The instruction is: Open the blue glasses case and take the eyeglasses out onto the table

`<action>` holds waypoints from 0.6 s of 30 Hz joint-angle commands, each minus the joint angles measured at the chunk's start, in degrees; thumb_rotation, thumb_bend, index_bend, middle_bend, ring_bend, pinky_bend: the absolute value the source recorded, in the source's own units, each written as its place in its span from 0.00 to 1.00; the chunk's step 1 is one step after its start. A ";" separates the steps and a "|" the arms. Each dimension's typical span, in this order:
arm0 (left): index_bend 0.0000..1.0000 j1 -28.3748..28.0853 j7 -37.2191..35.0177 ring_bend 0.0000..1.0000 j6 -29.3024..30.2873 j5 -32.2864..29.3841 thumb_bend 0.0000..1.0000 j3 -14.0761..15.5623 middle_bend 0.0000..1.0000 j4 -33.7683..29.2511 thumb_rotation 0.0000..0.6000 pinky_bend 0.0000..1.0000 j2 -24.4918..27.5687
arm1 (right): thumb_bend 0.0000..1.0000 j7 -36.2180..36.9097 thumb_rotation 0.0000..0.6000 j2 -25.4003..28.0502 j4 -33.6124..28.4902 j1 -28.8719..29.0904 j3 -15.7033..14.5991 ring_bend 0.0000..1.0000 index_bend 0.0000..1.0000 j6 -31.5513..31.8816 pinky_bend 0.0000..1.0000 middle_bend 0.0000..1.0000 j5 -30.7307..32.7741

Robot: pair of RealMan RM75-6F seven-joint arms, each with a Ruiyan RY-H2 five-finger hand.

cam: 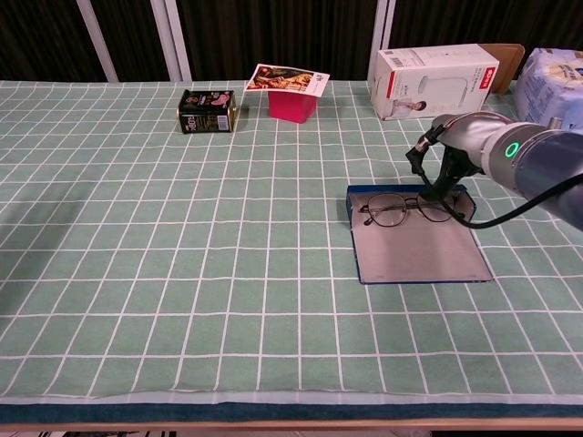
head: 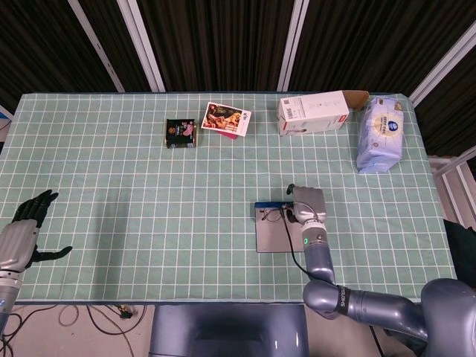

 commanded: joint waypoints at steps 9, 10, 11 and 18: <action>0.00 -0.07 0.39 0.00 -0.22 -0.54 0.00 -0.08 0.00 -0.17 1.00 0.00 -0.05 | 0.45 -0.24 1.00 -0.60 1.14 0.80 0.49 1.00 0.39 -0.94 1.00 1.00 1.16; 0.00 -0.07 0.38 0.00 -0.26 -0.61 0.00 -0.09 0.00 -0.20 1.00 0.00 -0.04 | 0.45 -0.32 1.00 -0.63 1.19 0.91 0.56 1.00 0.40 -0.95 1.00 1.00 1.28; 0.00 -0.08 0.37 0.00 -0.30 -0.65 0.00 -0.09 0.00 -0.23 1.00 0.00 -0.03 | 0.45 -0.39 1.00 -0.65 1.21 0.97 0.60 1.00 0.40 -0.96 1.00 1.00 1.37; 0.00 -0.13 0.29 0.00 -0.45 -0.78 0.00 -0.12 0.00 -0.30 1.00 0.00 0.02 | 0.45 -1.18 1.00 -0.83 1.69 1.45 0.80 1.00 0.41 -1.00 1.00 1.00 2.70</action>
